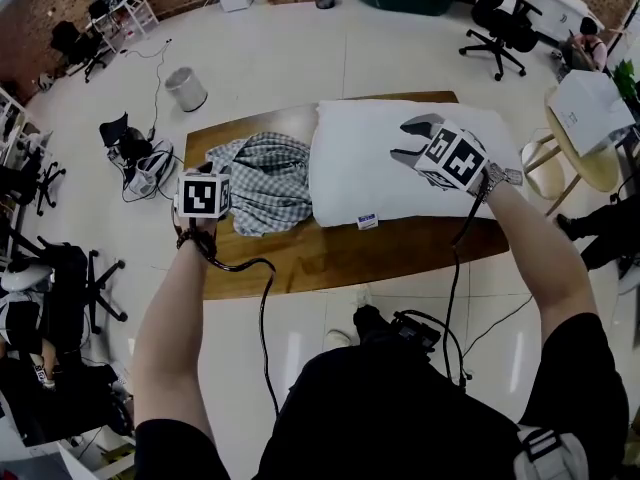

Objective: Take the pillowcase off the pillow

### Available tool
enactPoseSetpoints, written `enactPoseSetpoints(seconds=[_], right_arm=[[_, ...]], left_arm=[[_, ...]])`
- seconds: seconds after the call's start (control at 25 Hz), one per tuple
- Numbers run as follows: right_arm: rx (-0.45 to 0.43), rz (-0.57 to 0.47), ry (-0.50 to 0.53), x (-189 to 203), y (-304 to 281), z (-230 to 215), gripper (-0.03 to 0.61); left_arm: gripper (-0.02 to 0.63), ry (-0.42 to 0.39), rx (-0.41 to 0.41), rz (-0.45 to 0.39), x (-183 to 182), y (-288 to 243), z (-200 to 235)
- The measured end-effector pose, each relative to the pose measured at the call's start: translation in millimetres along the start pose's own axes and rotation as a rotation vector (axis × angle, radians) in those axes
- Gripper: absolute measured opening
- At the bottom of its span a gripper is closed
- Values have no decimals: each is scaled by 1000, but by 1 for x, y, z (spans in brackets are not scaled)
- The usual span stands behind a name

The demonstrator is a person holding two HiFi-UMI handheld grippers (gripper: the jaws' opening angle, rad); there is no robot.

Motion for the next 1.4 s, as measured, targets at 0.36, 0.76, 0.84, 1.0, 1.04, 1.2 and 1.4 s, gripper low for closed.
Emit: enactPoseSetpoints(seconds=[0.36,0.76,0.84,1.0,1.04,1.2,1.4], right_arm=[[89,-86,33,-21,31,72,100],[192,-224,40,-51,56,142,2],[193,-248,24,-49,60,151,2],[212,-298,6,-53,76,169,2],[215,-313,-2,-54,81,172,2],[219,-361,-14,-45,92,179,1],[202,-418,-20,-33,106,187,0]], left_arm=[[132,-24,82,-124,-9,76,-60],[40,-62,212,-320,-26,160,-141],[12,-63,223,-352,-27,171,-160],[5,-91,243,-423,-29,197,-195],[5,-98,250,-441,-30,203,-202],[5,-115,285,-490,-30,215,-237],[5,-126,291,-542,-34,228,-271]])
Point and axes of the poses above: the fingertips, and each gripper's own axes: y backward along the fingers, z to its left, x out of its underside, the point moved 4 cm from there along y, backward along the fingers, and after that the axes turned 6 degrees about -x, right-handed, at the moved point
